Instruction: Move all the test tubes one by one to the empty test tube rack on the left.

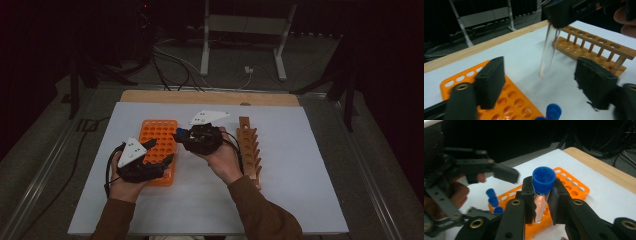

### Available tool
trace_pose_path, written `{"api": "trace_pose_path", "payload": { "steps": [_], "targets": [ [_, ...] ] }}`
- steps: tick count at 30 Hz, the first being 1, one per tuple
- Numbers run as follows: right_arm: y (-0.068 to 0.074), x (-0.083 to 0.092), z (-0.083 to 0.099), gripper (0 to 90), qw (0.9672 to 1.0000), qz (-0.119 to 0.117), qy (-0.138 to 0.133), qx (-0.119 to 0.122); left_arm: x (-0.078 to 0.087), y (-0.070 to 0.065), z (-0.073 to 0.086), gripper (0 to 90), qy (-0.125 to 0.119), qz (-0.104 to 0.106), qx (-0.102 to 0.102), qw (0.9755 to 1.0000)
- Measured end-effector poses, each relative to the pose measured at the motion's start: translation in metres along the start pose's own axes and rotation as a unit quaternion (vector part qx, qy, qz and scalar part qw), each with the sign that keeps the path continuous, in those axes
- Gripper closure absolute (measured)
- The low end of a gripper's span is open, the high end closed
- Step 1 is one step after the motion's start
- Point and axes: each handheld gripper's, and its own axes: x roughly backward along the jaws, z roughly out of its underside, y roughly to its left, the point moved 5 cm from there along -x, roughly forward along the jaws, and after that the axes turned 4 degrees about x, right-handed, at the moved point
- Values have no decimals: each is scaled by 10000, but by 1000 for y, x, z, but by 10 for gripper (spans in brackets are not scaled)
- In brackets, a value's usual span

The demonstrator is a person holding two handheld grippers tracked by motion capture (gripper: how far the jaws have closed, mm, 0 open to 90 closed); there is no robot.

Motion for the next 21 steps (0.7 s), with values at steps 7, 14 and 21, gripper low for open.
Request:
{"api": "trace_pose_path", "payload": {
  "steps": [7,14,21],
  "targets": [
    [9,-3,-3,768,9997,-237,-25,-17,-8,-7,-6,545,3,183,-118,9998],
    [16,-5,-4,767,9993,-361,41,57,-9,-8,-8,711,-22,207,-147,9997],
    [18,-7,-4,765,9991,-418,71,66,-8,-8,-8,772,-22,226,-194,9996]
  ]
}}
